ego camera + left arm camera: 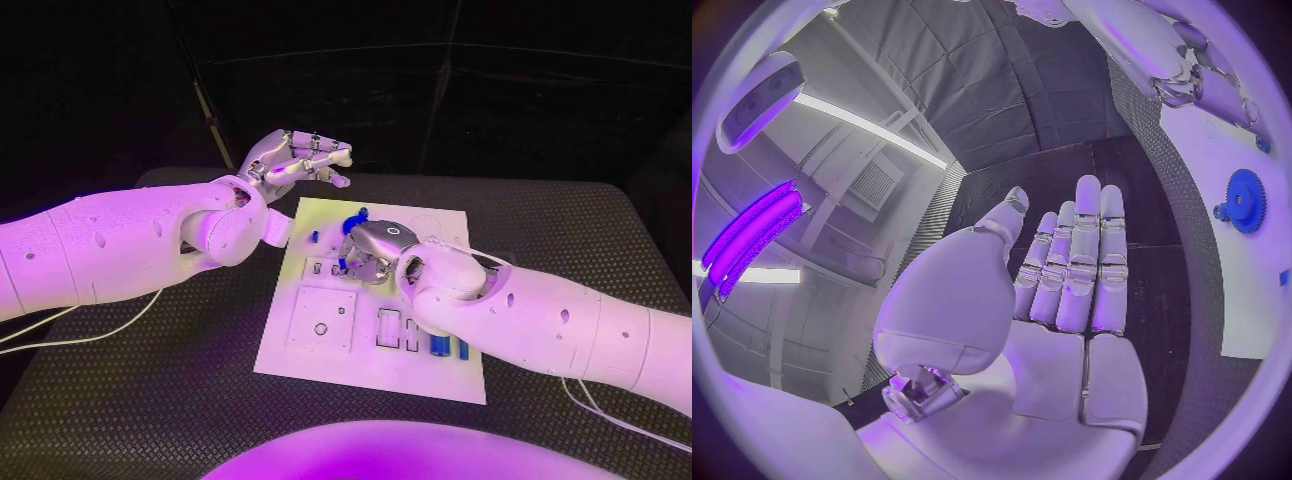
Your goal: Assemble the parts on the task board
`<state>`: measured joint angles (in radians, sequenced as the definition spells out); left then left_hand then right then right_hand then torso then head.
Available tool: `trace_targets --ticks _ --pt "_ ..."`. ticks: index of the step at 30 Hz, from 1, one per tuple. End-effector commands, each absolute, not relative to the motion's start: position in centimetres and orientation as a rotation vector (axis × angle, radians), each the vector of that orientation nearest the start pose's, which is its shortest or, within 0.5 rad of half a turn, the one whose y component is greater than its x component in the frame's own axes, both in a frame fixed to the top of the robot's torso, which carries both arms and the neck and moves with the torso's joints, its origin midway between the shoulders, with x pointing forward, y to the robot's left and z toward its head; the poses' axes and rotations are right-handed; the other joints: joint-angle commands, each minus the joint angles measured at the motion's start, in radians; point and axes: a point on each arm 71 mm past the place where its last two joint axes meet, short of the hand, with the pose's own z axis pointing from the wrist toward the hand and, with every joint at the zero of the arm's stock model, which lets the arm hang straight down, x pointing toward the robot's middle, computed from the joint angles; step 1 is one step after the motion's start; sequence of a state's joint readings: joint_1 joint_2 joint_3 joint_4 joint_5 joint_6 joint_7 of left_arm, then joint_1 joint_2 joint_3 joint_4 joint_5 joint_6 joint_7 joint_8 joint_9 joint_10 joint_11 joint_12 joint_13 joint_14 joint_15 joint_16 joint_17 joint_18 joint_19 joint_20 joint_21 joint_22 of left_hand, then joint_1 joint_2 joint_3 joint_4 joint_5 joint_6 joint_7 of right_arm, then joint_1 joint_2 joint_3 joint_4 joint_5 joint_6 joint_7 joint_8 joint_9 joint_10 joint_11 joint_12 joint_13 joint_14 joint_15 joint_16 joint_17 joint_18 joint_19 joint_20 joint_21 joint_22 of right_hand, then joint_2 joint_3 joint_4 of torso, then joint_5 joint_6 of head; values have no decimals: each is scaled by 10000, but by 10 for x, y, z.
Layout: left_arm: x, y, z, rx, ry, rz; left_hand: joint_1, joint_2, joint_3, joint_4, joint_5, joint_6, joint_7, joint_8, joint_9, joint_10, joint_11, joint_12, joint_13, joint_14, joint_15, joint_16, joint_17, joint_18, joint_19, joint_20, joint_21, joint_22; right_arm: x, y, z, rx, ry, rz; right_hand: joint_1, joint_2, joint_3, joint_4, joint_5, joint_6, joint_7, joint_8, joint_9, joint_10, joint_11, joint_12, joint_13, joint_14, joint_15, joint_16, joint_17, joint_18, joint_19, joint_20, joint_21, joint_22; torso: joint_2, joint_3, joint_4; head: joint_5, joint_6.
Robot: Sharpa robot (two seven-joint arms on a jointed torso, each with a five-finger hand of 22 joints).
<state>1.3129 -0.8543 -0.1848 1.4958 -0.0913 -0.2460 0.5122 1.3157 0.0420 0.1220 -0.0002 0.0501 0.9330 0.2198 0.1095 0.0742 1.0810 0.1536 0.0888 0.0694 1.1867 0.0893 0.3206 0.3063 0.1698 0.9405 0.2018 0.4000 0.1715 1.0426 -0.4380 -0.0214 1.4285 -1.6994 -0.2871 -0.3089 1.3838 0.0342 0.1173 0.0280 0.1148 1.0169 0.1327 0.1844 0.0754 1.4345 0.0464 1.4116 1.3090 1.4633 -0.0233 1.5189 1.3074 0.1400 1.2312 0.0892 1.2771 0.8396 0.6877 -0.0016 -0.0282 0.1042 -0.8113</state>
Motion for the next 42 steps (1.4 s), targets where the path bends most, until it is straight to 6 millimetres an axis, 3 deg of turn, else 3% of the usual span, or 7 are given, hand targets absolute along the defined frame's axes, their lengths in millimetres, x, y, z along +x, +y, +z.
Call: trace_targets --ticks 1,6,25,31,42 --pt "493 219 -165 -8582 14203 -15872 47 86 -17 -60 -21 45 53 -42 -8 15 39 -40 14 -56 20 -68 16 117 -55 5 -33 -16 444 -21 -243 -3533 16865 7243 -60 -60 65 -1 50 -43 -6 -30 8 -86 6 -66 388 799 -22 -2 1314 -158 -6 -68 -25 3 8 8 -1 12 -19" --pt "494 219 -166 -8585 14205 -15867 47 86 -17 -60 -21 45 53 -42 -8 15 39 -40 14 -56 20 -68 16 117 -55 5 -33 -16 444 -20 -246 -3539 16892 7245 -68 -70 68 -2 53 -59 0 -43 1 -81 11 -61 396 800 -19 -2 1314 -159 -5 -65 -25 5 6 -7 3 10 -42" --pt "494 218 -166 -8585 14236 -15887 47 86 -17 -60 -21 45 53 -42 -8 15 39 -40 14 -56 20 -68 16 117 -55 5 -33 -16 445 -20 -254 -3615 17167 7108 -89 -107 81 -11 52 -113 24 -90 -25 -116 31 -99 351 794 -4 -14 1288 -158 -8 -54 -31 -3 -3 2 -7 -14 -127" --pt "493 218 -166 -8587 14246 -15897 47 86 -17 -60 -21 45 53 -42 -8 15 39 -40 14 -56 20 -68 16 117 -55 5 -33 -16 445 -22 -255 -3629 17281 6956 -98 -126 98 -19 51 -154 44 -125 -42 -147 46 -132 314 784 9 -35 1238 -155 -22 -44 -45 -29 3 -15 -6 -49 -140" --pt "493 217 -166 -8588 14261 -15907 47 86 -17 -60 -21 45 53 -42 -8 15 39 -40 14 -56 20 -68 16 117 -55 5 -33 -16 444 -22 -256 -3758 17489 6814 -106 -133 104 -20 48 -172 54 -140 -49 -158 55 -143 303 782 16 -38 1231 -151 -33 -38 -56 -51 -5 -13 7 -103 -179"
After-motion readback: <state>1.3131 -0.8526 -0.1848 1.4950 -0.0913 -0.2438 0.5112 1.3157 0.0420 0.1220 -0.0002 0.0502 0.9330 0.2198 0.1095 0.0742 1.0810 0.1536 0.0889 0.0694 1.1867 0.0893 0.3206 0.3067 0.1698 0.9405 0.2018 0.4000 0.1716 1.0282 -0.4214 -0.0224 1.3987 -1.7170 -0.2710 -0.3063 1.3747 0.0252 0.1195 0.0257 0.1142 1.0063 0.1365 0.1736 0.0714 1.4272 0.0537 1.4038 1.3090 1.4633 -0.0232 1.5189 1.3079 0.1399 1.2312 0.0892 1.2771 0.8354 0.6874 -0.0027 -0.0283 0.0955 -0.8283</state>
